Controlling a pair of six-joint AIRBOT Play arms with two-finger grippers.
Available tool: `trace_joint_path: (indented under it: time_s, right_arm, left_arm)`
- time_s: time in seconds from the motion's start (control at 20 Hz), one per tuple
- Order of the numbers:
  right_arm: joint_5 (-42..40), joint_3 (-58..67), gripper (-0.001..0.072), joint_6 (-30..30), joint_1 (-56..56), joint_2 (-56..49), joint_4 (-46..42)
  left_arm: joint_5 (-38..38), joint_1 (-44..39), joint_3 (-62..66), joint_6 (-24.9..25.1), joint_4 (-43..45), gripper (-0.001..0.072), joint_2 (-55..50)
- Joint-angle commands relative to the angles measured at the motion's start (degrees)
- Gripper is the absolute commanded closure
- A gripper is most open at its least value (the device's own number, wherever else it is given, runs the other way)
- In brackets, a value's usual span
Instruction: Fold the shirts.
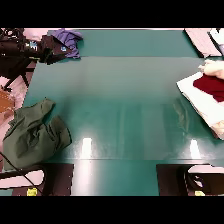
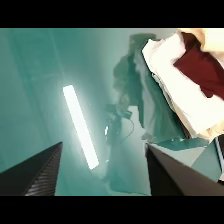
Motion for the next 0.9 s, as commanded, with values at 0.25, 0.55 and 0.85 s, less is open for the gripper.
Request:
trace_joint_path:
  time_s: [0.25, 0.55, 0.85]
  right_arm:
    - [7.63, -19.47, 0.0574, -8.81, -0.59, 2.86, -15.15]
    - [6.51, -4.33, 0.0192, -9.33, -10.25, 4.98, -6.19]
    - [-8.74, 15.06, 0.0201, -4.17, -16.22, 5.60, 28.79]
  left_arm:
    - [-1.38, -0.09, 0.07, -1.11, -0.44, 0.0094, 0.02]
    - [-1.90, -0.09, 0.07, -1.33, -0.46, 0.0094, -0.02]
    - [-2.75, -0.09, 0.07, -1.36, -3.30, 0.0093, -0.02]
